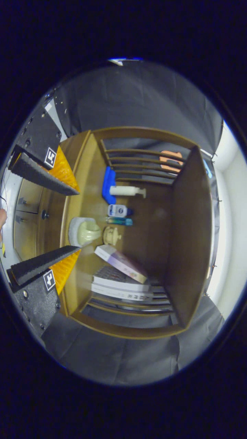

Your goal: Pull open the drawer, take out the items inside it, and place them on the countertop above the cabinet.

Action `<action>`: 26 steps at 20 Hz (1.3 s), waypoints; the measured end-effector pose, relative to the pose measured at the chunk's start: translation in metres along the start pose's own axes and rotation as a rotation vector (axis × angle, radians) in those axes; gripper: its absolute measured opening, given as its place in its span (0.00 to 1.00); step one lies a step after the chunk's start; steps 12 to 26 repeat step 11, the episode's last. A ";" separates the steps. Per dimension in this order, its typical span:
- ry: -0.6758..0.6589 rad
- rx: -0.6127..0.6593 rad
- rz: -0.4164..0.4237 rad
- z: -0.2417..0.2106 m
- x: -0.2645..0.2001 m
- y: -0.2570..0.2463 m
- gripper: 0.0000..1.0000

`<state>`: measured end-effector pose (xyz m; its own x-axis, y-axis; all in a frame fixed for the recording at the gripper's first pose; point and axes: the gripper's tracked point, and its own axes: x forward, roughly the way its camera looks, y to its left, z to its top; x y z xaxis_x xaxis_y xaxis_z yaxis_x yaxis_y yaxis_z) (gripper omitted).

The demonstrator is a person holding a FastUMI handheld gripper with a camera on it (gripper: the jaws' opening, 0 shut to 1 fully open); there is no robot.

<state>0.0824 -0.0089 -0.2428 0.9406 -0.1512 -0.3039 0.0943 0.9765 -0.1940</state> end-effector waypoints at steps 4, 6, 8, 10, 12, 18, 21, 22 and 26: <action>-0.073 0.016 0.037 0.063 -0.035 -0.010 0.95; -0.099 0.021 0.041 0.090 -0.052 -0.017 0.95; -0.114 0.025 0.044 0.112 -0.065 -0.025 0.95; -0.130 0.017 0.036 0.127 -0.080 -0.034 0.95; -0.141 0.016 0.034 0.137 -0.088 -0.039 0.95; -0.141 0.016 0.034 0.137 -0.088 -0.039 0.95; -0.141 0.016 0.034 0.137 -0.088 -0.039 0.95; -0.141 0.016 0.034 0.137 -0.088 -0.039 0.95; -0.141 0.016 0.034 0.137 -0.088 -0.039 0.95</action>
